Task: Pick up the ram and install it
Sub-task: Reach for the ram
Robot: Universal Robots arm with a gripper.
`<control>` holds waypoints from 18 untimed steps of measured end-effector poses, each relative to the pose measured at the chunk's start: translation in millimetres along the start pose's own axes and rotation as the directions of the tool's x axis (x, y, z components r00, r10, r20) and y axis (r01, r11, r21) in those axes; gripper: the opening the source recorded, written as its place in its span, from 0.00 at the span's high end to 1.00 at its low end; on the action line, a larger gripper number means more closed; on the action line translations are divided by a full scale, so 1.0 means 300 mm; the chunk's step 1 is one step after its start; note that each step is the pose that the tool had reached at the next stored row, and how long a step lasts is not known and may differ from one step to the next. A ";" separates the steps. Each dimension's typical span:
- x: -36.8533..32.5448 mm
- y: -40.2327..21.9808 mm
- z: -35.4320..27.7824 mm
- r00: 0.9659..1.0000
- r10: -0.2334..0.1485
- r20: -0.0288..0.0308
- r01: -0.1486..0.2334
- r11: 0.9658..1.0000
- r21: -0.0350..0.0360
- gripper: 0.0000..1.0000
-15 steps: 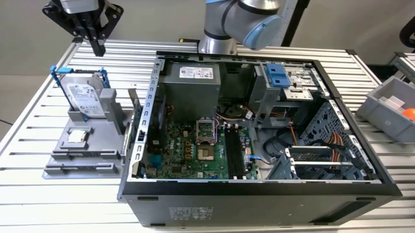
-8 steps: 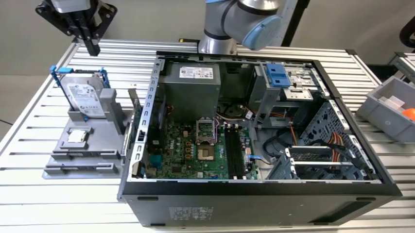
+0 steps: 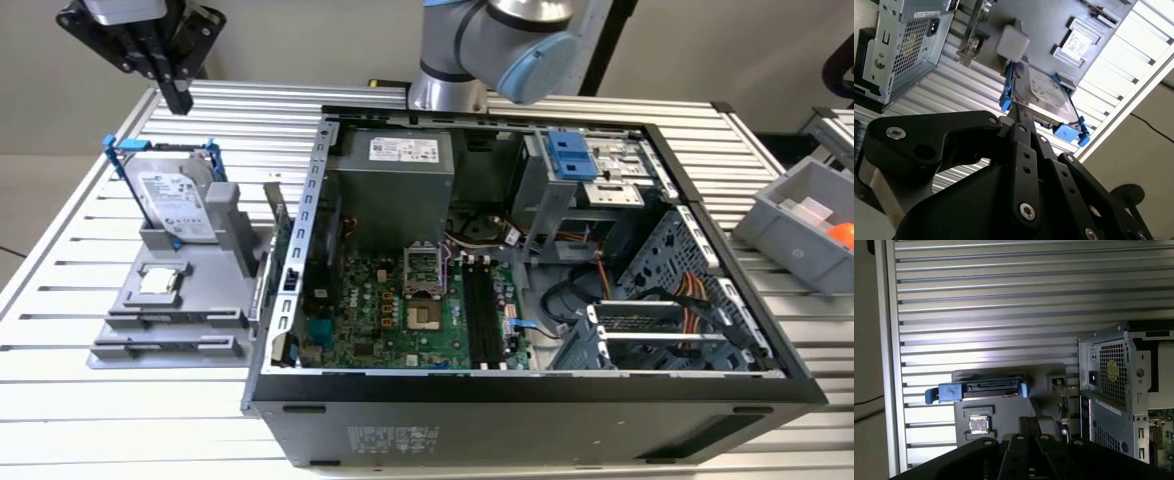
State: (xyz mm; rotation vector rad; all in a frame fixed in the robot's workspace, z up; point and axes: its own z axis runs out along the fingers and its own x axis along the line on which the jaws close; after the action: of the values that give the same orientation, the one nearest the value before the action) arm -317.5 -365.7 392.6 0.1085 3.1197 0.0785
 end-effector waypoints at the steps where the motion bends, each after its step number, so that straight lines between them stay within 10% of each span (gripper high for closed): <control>1: 0.005 0.000 0.000 1.000 0.000 0.000 0.000 1.000 0.000 1.00; 18: 0.066 0.009 0.000 1.000 -0.011 -0.001 0.011 1.000 0.000 1.00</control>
State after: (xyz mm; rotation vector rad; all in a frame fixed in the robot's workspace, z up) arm -337.0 -361.8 392.5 0.0913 3.1205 0.0787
